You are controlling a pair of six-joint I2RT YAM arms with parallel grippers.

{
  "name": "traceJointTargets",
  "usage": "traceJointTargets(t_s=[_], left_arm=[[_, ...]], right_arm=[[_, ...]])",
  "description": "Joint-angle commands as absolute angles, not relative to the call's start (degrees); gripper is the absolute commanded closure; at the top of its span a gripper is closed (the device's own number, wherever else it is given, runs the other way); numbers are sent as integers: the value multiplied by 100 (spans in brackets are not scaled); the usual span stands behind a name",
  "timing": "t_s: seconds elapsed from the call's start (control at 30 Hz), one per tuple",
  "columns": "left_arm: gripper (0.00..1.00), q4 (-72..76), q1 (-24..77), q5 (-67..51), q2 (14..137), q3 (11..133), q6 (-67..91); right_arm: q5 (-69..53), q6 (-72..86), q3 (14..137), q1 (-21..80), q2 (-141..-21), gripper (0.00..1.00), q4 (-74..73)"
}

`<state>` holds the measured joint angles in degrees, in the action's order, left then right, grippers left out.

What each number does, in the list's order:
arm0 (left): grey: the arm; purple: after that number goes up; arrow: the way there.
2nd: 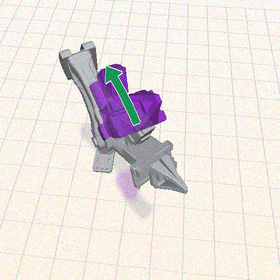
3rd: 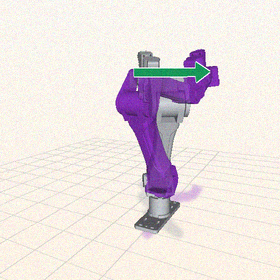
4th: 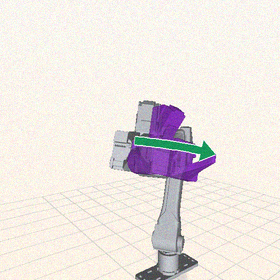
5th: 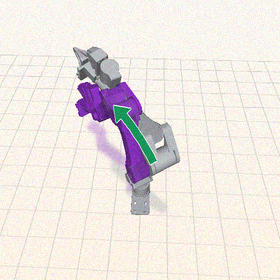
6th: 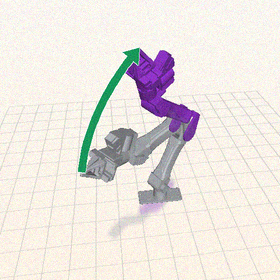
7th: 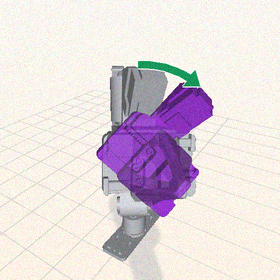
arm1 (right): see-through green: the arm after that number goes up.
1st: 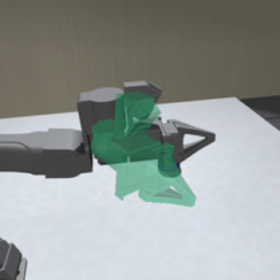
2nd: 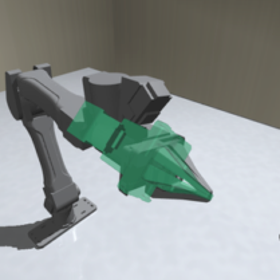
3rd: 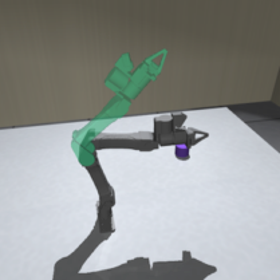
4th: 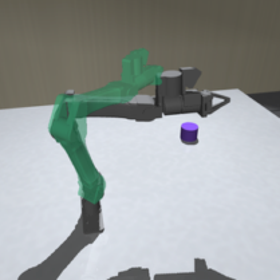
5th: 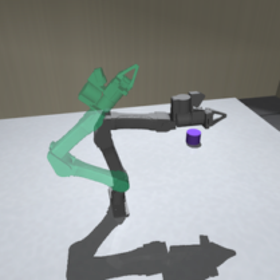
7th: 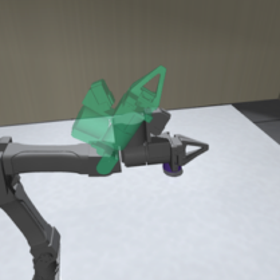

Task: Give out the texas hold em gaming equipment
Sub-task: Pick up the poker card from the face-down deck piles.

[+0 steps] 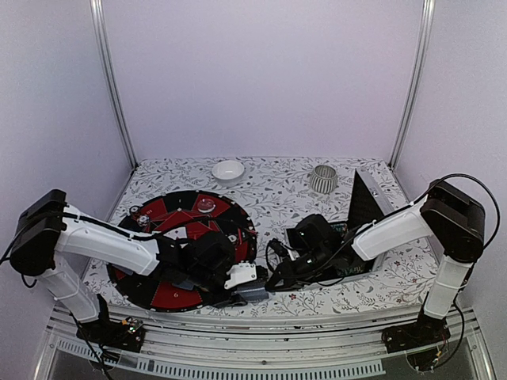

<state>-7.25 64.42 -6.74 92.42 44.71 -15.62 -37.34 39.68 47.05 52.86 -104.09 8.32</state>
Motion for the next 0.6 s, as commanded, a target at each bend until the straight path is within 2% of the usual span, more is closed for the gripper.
traceJointTargets(t_s=[0.0,0.13,0.23,0.27,0.4,0.57], left_arm=[[45,-438,6397,-679,8964,4390,-1536],[45,-542,6396,-629,9049,4496,-1551],[46,-554,6395,-582,9088,4521,-1552],[46,-549,6394,-565,9076,4530,-1551],[46,-536,6388,-549,9005,4527,-1555],[46,-603,6385,-554,9006,4500,-1567]], right_arm=[[-3872,4003,4827,5304,-10346,78,1051],[-4008,4020,4864,5307,-10237,70,1132],[-4011,4030,4876,5307,-10230,70,1143],[-4027,4037,4883,5301,-10240,71,1143],[-4064,4060,4884,5309,-10210,89,1168],[-3981,4018,4874,5303,-10047,97,1048]])
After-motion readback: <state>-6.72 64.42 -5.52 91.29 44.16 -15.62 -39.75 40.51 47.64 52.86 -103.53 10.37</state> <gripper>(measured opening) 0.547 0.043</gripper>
